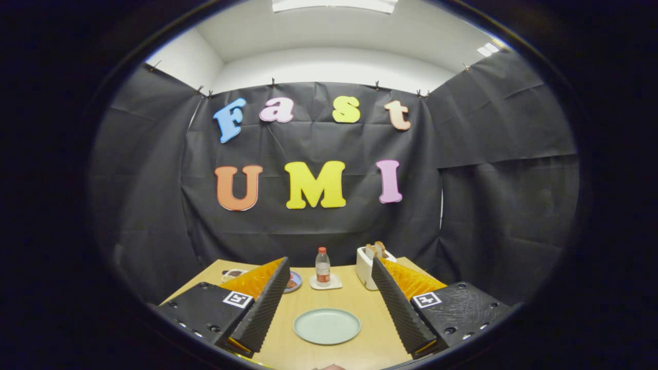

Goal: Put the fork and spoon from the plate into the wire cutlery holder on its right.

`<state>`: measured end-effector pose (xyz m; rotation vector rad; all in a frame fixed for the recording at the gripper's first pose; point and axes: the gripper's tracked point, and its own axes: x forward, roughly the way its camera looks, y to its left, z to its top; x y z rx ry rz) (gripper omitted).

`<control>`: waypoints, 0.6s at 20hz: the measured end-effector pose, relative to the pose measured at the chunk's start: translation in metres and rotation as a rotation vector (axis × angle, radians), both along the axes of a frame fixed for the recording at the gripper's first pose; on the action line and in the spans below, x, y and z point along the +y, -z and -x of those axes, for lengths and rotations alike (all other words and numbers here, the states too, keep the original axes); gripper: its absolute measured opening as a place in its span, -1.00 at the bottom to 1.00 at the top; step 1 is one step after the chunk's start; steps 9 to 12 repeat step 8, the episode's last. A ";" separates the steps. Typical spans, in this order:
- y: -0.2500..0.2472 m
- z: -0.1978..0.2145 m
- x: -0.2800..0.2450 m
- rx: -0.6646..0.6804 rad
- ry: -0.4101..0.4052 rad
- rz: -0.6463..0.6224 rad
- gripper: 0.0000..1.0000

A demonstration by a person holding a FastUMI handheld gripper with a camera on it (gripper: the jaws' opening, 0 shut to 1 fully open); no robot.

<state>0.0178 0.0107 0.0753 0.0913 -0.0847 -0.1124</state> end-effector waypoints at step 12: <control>-0.006 -0.003 -0.011 -0.038 0.080 -0.011 0.93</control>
